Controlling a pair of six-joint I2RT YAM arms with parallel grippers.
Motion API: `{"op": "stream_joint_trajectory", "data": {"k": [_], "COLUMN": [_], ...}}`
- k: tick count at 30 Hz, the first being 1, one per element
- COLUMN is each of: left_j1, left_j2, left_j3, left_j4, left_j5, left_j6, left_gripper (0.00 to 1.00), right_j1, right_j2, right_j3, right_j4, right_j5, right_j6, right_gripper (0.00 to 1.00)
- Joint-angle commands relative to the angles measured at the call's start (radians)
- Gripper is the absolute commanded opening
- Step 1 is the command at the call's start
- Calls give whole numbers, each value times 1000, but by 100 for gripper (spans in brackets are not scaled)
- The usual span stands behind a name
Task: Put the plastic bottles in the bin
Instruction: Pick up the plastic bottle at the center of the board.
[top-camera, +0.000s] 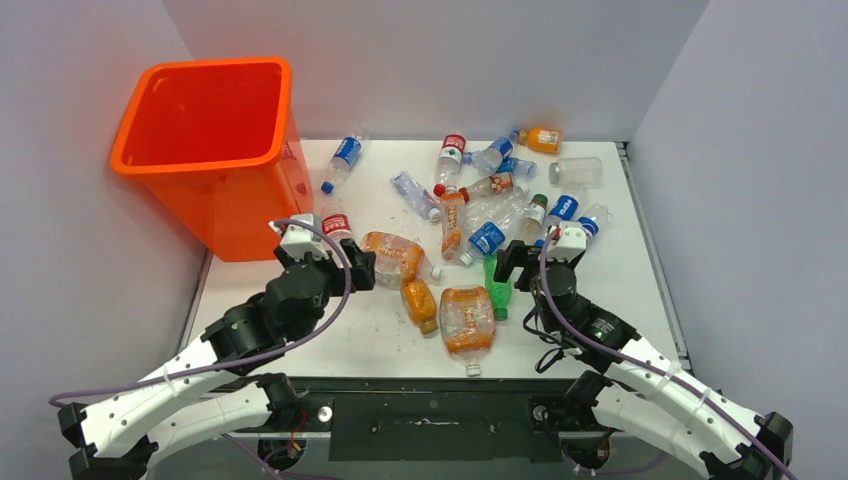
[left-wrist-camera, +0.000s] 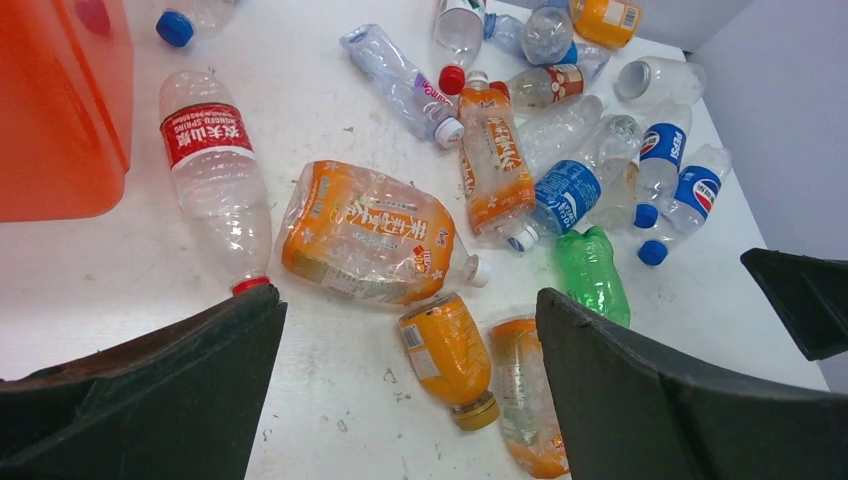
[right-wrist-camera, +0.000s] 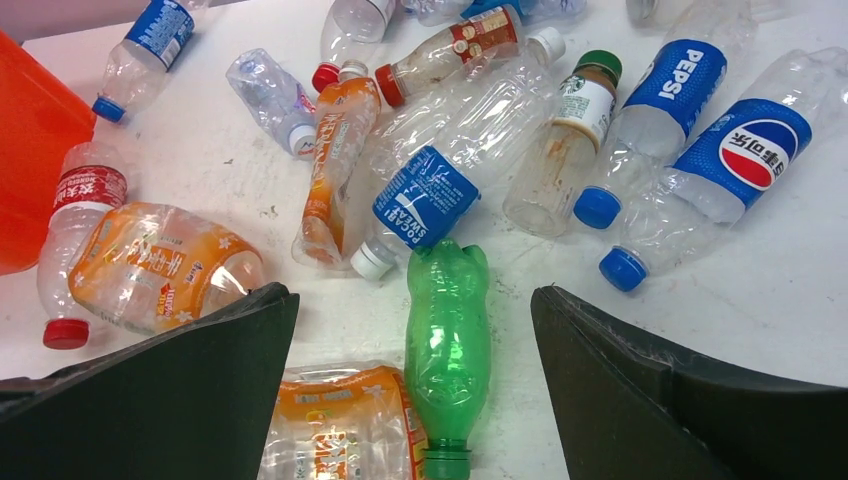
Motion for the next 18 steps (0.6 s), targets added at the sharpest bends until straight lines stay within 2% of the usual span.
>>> {"op": "stream_joint_trajectory", "data": {"k": [1,7,10,13,18], "left_j1": [3,3,8,13,30], "left_j2": [-81,-118,-82,-30,10], "left_j3": [-55,-76,0,73,24], "left_j4": [137,159,81,26,48], "left_j5": [8,87,32,49,39], "left_j6": [96,281,302,368,374], "left_gripper": [96,96,96,96,96], "right_j1": [5,5,6,6,-8], "right_j2": [-2,43,49,50,83], "right_j3": [31,67,70,72,77], "right_j4": [2,-61,-69,-73,-136], "right_j5": [37,71,72,53,48], "right_j6": [-34,-29,-26,-27,17], "right_gripper": [90,90,90,90,90]}}
